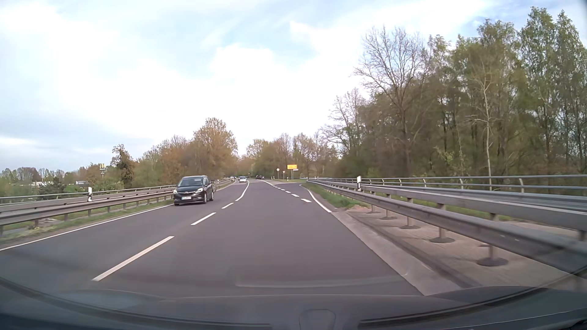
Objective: Follow the waypoints while adhering to traffic rules and regulations
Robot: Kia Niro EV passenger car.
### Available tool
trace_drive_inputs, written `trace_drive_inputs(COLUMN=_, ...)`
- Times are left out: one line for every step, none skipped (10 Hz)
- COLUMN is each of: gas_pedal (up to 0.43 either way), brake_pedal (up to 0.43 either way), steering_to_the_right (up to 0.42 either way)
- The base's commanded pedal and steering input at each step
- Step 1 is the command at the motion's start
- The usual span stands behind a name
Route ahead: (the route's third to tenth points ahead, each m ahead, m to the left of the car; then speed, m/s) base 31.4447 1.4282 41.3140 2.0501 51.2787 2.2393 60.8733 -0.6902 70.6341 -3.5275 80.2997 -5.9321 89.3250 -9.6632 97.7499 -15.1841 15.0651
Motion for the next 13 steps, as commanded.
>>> trace_drive_inputs(gas_pedal=0.0, brake_pedal=0.0, steering_to_the_right=0.004)
trace_drive_inputs(gas_pedal=0.0, brake_pedal=0.0, steering_to_the_right=0.004)
trace_drive_inputs(gas_pedal=0.0, brake_pedal=0.0, steering_to_the_right=0.004)
trace_drive_inputs(gas_pedal=0.0, brake_pedal=0.0, steering_to_the_right=0.004)
trace_drive_inputs(gas_pedal=0.0, brake_pedal=0.0, steering_to_the_right=0.004)
trace_drive_inputs(gas_pedal=0.0, brake_pedal=0.0, steering_to_the_right=0.003)
trace_drive_inputs(gas_pedal=0.0, brake_pedal=0.0, steering_to_the_right=0.003)
trace_drive_inputs(gas_pedal=0.0, brake_pedal=0.0, steering_to_the_right=0.003)
trace_drive_inputs(gas_pedal=0.0, brake_pedal=0.0, steering_to_the_right=0.003)
trace_drive_inputs(gas_pedal=0.0, brake_pedal=0.0, steering_to_the_right=0.002)
trace_drive_inputs(gas_pedal=0.0, brake_pedal=0.0, steering_to_the_right=0.0)
trace_drive_inputs(gas_pedal=0.0, brake_pedal=0.0, steering_to_the_right=-0.004)
trace_drive_inputs(gas_pedal=0.0, brake_pedal=0.0, steering_to_the_right=-0.006)
